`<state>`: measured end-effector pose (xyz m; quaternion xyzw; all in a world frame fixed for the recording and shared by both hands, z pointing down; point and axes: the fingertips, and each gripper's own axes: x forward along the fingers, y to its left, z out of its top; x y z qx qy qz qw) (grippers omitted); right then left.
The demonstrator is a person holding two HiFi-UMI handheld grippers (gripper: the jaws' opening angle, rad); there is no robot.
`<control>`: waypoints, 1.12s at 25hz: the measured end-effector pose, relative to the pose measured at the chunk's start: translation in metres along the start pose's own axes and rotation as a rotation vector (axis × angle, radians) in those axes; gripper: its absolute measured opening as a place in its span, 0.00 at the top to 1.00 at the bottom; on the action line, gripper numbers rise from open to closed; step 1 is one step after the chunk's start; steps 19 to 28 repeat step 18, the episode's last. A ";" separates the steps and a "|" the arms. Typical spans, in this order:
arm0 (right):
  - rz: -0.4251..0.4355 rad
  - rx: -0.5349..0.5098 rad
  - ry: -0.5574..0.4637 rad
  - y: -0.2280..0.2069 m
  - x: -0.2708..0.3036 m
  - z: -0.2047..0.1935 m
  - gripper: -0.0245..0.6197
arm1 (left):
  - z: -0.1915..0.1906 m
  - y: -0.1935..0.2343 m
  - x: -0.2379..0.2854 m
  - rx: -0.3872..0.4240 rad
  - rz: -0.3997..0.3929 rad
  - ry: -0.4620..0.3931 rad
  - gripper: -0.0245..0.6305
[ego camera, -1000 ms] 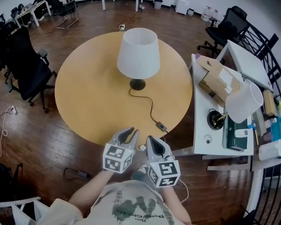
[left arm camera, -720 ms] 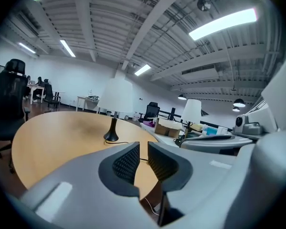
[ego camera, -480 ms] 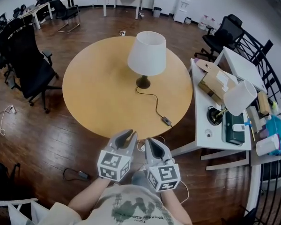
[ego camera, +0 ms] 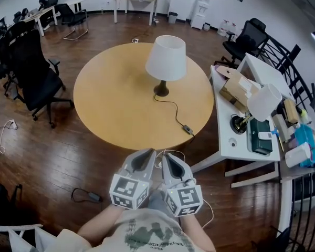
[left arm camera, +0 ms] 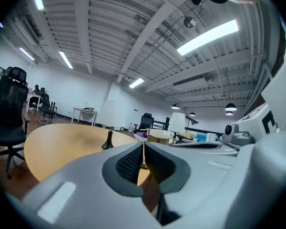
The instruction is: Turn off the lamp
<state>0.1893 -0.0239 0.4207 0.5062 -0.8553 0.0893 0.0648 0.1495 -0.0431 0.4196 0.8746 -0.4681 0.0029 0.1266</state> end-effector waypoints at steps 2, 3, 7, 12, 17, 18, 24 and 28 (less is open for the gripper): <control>-0.005 0.001 -0.008 0.005 -0.006 -0.001 0.96 | 0.000 -0.003 -0.009 0.006 -0.003 -0.005 0.96; -0.008 0.001 -0.011 0.008 -0.008 0.000 0.96 | 0.000 -0.003 -0.014 0.005 -0.002 -0.006 0.96; -0.009 0.000 -0.013 0.016 -0.014 -0.001 0.96 | -0.001 -0.002 -0.027 0.003 0.007 -0.012 0.96; 0.005 -0.001 -0.012 0.027 -0.016 -0.004 0.96 | 0.000 0.001 -0.038 -0.002 0.017 -0.022 0.96; 0.015 -0.010 -0.006 0.032 -0.016 -0.004 0.96 | 0.000 0.002 -0.042 -0.006 0.022 -0.025 0.96; 0.015 -0.010 -0.006 0.032 -0.017 -0.004 0.96 | 0.000 0.002 -0.043 -0.007 0.023 -0.025 0.96; 0.015 -0.010 -0.006 0.032 -0.017 -0.004 0.96 | 0.000 0.002 -0.043 -0.007 0.023 -0.025 0.96; 0.015 -0.010 -0.006 0.032 -0.017 -0.004 0.96 | 0.000 0.002 -0.043 -0.007 0.023 -0.025 0.96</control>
